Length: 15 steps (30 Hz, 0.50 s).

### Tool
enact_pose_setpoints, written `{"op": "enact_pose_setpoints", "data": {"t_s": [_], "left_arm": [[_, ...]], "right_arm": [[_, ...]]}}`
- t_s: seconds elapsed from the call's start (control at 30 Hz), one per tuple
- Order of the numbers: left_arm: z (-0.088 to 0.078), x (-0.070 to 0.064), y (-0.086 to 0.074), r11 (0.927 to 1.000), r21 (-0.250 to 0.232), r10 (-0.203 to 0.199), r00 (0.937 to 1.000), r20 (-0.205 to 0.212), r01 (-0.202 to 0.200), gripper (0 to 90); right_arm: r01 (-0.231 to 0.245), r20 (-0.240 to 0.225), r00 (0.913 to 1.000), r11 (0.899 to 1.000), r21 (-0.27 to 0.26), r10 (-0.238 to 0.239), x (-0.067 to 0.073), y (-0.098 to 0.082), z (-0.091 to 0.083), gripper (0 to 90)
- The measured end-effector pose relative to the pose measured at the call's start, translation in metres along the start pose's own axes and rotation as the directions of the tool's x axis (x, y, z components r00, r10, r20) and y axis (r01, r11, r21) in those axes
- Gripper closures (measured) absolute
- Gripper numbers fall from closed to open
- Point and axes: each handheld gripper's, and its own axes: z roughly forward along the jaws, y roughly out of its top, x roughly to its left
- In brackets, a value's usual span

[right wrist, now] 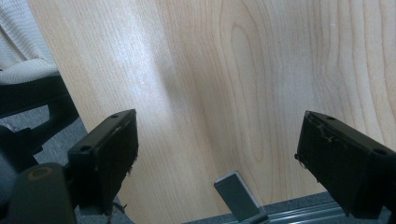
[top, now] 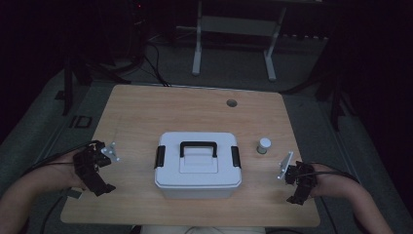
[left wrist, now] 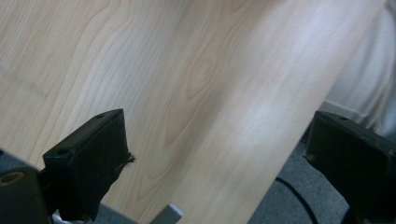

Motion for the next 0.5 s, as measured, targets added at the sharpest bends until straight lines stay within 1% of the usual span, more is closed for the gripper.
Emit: {"op": "enact_pose_setpoints", "data": {"t_s": [0.07, 0.1, 0.13, 0.17, 0.2, 0.23, 0.27, 0.3, 0.33, 0.37, 0.4, 0.43, 0.47, 0.5], "left_arm": [[-0.001, 0.000, 0.003, 1.0000, -0.003, 0.005, 1.0000, -0.002, -0.005, 5.6], [-0.003, -0.001, 0.009, 0.9998, -0.008, 0.018, 0.9998, 0.005, -0.018, 5.6], [-0.003, -0.001, 0.009, 0.9998, -0.008, 0.018, 0.9998, 0.005, -0.018, 5.6], [-0.005, -0.003, 0.015, 0.9995, -0.005, 0.032, 0.9994, 0.011, -0.032, 5.6], [-0.005, -0.003, 0.015, 0.9995, -0.005, 0.032, 0.9994, 0.011, -0.032, 5.6], [-0.007, -0.004, 0.020, 0.9992, 0.001, 0.041, 0.9991, 0.009, -0.041, 5.6], [-0.007, -0.004, 0.020, 0.9992, 0.001, 0.041, 0.9991, 0.009, -0.041, 5.6], [-0.010, -0.005, 0.027, 0.9985, 0.000, 0.054, 0.9985, 0.012, -0.054, 5.6], [-0.010, -0.005, 0.027, 0.9985, 0.000, 0.054, 0.9985, 0.012, -0.054, 5.6], [-0.011, -0.006, 0.033, 0.9980, 0.004, 0.064, 0.9977, 0.024, -0.064, 5.6], [-0.011, -0.006, 0.033, 0.9980, 0.004, 0.064, 0.9977, 0.024, -0.064, 5.6], [-0.013, -0.008, 0.039, 0.9973, 0.008, 0.073, 0.9971, 0.021, -0.074, 5.6], [-0.013, -0.008, 0.039, 0.9973, 0.008, 0.073, 0.9971, 0.021, -0.074, 5.6], [-0.014, -0.010, 0.046, 0.9961, 0.009, 0.088, 0.9959, 0.022, -0.088, 5.6]], "right_arm": [[0.001, -0.003, 1.0000, 1.000, 0.001, -0.001, 0.000, 0.000, 0.000, 12.5], [0.005, -0.003, 1.0000, 1.000, 0.004, -0.005, 0.000, 0.001, 0.001, 13.2], [0.005, -0.003, 1.0000, 1.000, 0.004, -0.005, 0.000, 0.001, 0.001, 13.2], [0.009, -0.007, 0.9999, 1.000, 0.007, -0.009, 0.000, 0.002, 0.002, 13.2], [0.010, -0.006, 0.9999, 1.000, 0.006, -0.010, 0.000, 0.002, 0.002, 13.2], [0.007, -0.007, 1.0000, 1.000, 0.003, -0.007, 0.000, 0.002, 0.002, 13.2], [0.007, -0.007, 1.0000, 1.000, 0.003, -0.007, 0.000, 0.002, 0.002, 13.2], [0.006, -0.009, 0.9999, 1.000, -0.001, -0.006, 0.001, 0.002, 0.002, 13.2], [0.007, -0.008, 0.9999, 1.000, -0.002, -0.007, 0.001, 0.003, 0.002, 13.2], [0.010, -0.009, 0.9999, 1.000, -0.004, -0.010, 0.001, 0.003, 0.002, 13.2], [0.010, -0.009, 0.9999, 1.000, -0.004, -0.010, 0.001, 0.003, 0.002, 13.2], [0.010, -0.009, 0.9999, 1.000, -0.007, -0.010, 0.001, 0.003, 0.002, 13.2], [0.011, -0.008, 0.9999, 1.000, -0.009, -0.011, 0.000, 0.003, 0.003, 13.2], [0.009, -0.010, 0.9999, 1.000, -0.009, -0.009, 0.001, 0.004, 0.003, 13.1]]}}
